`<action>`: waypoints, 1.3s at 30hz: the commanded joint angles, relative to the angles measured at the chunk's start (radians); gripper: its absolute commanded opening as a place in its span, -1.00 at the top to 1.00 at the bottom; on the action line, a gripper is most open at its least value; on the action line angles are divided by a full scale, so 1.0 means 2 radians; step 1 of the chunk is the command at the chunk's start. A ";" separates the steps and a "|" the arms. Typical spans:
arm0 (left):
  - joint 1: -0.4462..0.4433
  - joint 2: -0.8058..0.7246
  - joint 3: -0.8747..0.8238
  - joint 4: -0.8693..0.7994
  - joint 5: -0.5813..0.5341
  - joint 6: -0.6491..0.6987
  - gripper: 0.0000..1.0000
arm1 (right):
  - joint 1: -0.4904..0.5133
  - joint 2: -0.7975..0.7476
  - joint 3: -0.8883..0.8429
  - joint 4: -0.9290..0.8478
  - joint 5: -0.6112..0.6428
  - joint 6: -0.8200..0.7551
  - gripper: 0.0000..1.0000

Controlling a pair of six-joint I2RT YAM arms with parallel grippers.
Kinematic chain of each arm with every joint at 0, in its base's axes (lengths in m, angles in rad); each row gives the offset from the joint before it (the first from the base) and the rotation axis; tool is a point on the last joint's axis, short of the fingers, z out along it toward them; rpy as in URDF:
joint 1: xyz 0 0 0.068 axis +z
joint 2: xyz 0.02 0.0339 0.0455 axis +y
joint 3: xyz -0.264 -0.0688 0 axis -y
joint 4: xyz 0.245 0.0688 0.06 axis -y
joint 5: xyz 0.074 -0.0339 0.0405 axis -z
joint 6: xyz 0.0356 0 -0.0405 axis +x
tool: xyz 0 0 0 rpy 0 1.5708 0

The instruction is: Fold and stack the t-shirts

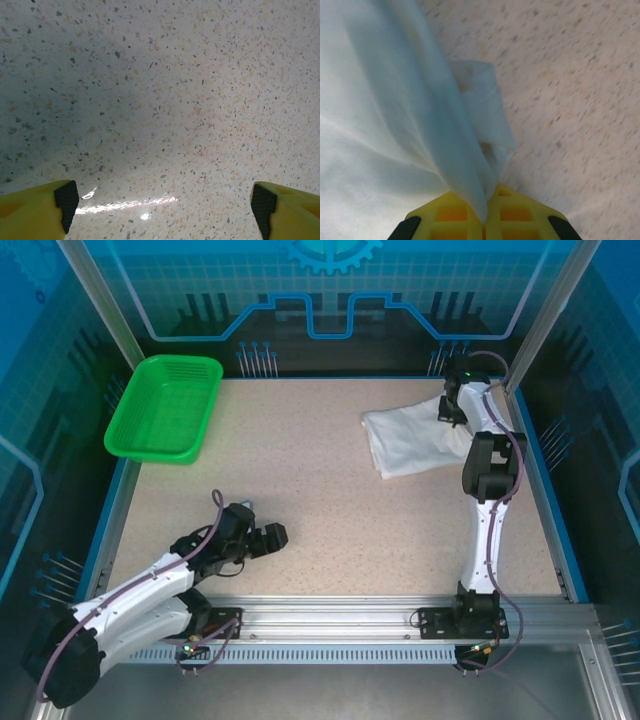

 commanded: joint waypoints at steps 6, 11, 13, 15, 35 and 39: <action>0.008 0.056 0.037 0.012 0.019 0.026 -0.82 | -0.043 0.066 0.144 -0.034 0.052 -0.045 1.00; 0.009 0.087 0.051 0.014 0.022 0.030 -0.77 | -0.056 0.089 0.176 -0.012 0.042 -0.074 0.99; 0.009 0.091 0.053 0.013 0.022 0.030 -0.77 | -0.060 0.096 0.178 -0.007 0.042 -0.079 0.98; 0.008 0.094 0.054 0.013 0.022 0.030 -0.77 | -0.069 0.103 0.180 -0.009 0.032 -0.072 0.98; 0.009 0.081 0.057 -0.008 0.001 0.024 -0.74 | -0.094 0.063 0.202 -0.044 -0.014 0.031 -0.59; 0.000 0.015 0.057 -0.040 -0.040 0.009 -0.78 | -0.082 -0.012 0.165 -0.060 -0.046 0.099 -0.99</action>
